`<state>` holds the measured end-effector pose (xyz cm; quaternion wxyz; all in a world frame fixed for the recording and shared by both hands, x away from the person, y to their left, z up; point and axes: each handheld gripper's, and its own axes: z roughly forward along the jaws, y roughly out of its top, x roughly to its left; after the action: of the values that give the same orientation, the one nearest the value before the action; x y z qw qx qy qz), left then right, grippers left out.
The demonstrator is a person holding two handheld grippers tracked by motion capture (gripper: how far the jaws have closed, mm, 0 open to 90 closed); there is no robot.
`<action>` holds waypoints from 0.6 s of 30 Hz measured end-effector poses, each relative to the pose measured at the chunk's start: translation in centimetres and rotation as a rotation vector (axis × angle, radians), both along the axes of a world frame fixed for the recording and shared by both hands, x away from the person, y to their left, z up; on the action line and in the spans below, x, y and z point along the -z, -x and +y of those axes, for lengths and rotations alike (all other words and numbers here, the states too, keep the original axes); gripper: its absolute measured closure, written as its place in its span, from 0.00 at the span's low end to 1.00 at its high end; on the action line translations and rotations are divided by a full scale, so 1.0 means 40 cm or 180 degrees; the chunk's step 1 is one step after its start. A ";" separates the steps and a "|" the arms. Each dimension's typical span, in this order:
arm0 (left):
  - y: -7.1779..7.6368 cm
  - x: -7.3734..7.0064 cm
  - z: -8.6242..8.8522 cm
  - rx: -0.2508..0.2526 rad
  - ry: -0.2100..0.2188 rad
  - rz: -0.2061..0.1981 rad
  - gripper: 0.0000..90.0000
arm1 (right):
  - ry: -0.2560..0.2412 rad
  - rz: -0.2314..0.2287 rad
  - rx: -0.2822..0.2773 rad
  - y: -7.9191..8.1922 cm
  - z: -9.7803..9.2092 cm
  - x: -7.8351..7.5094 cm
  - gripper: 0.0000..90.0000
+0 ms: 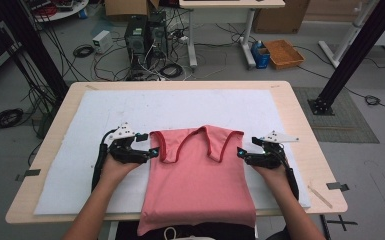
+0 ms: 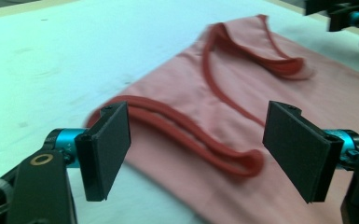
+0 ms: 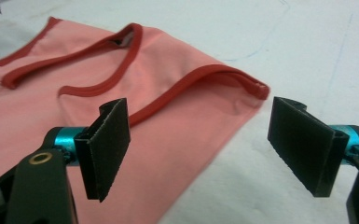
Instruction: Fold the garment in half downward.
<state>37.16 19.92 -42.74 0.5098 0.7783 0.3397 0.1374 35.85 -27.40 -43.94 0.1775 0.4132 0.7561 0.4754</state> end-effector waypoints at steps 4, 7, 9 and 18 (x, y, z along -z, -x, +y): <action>-0.032 0.006 0.022 -0.0191 -0.0013 0.0058 0.26 | 0.0013 0.0031 0.0040 -0.032 -0.017 -0.018 0.23; -0.054 0.011 0.034 -0.0261 0.0049 0.0102 0.26 | 0.0100 0.0068 0.0091 -0.064 -0.023 -0.023 0.23; -0.070 0.017 0.039 -0.0240 0.0072 0.0177 0.26 | 0.0077 0.0098 0.0104 -0.085 -0.025 -0.021 0.23; -0.121 0.057 0.033 -0.0317 -0.0019 0.0428 0.26 | 0.0233 0.0400 -0.0048 -0.171 0.007 0.005 0.23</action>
<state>41.99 21.22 -45.03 0.4761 0.7695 0.4110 0.1110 42.68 -27.11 -44.15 0.1411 0.4297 0.7858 0.4219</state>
